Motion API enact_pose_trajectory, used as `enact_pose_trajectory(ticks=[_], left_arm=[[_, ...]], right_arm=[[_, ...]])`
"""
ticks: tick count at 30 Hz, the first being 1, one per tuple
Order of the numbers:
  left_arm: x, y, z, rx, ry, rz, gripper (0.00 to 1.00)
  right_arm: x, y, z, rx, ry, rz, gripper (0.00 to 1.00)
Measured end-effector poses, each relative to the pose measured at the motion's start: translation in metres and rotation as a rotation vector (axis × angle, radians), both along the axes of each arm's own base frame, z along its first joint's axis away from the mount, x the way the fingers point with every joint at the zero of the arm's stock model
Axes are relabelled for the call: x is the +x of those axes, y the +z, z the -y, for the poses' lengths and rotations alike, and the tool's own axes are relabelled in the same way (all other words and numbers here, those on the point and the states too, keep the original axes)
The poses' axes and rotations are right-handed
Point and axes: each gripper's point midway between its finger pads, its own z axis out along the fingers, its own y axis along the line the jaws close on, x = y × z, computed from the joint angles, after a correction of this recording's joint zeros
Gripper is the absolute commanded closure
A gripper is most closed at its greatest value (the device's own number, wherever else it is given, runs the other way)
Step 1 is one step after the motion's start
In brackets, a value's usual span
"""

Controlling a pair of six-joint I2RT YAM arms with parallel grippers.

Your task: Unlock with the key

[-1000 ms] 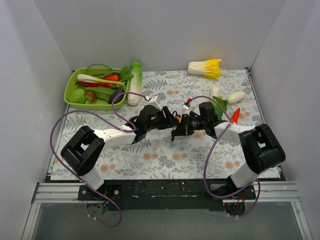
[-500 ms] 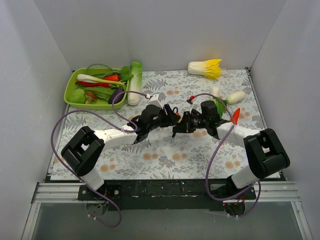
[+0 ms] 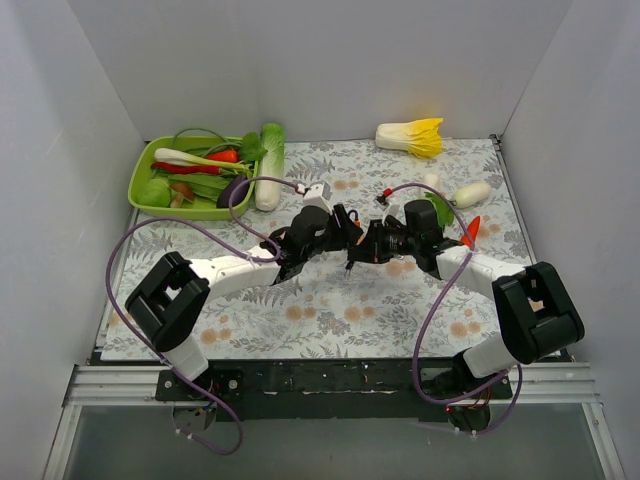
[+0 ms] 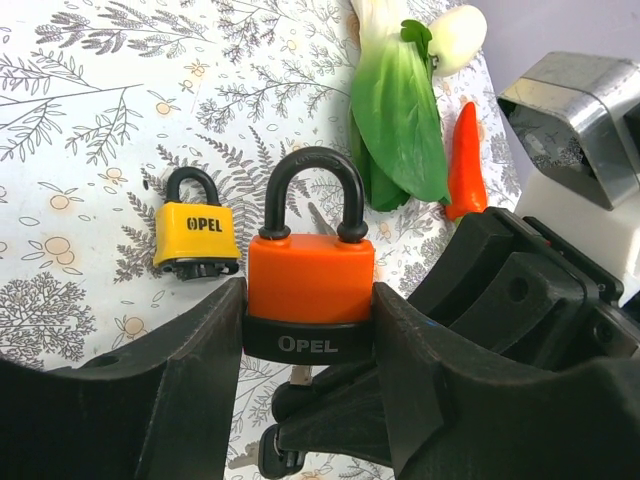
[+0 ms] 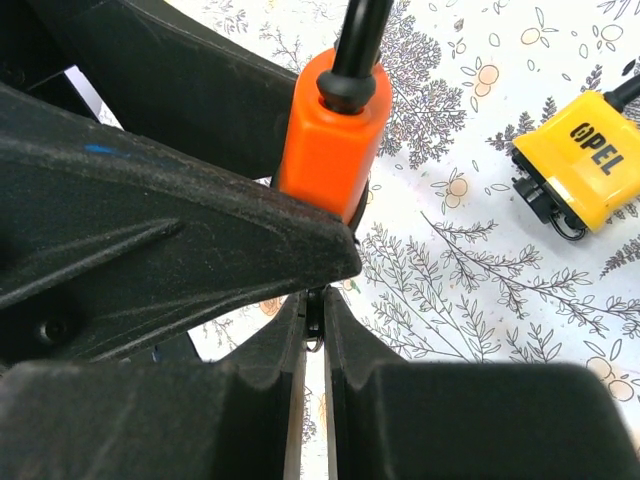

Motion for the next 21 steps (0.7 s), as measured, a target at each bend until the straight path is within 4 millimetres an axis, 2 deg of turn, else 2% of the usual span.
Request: enact_pose_trajectory(ticks=[10,21], left_arm=[[0.002,-0.012,-0.011,0.109,0.032,0.032,1.0],[0.004,-0.009,-0.013,0.088,0.096,-0.031,1.0]], right_arm=[[0.003,0.005,0.008,0.04,-0.01,-0.043,0.99],[0.007,0.011,0.009,0.074,-0.021,-0.023,0.99]])
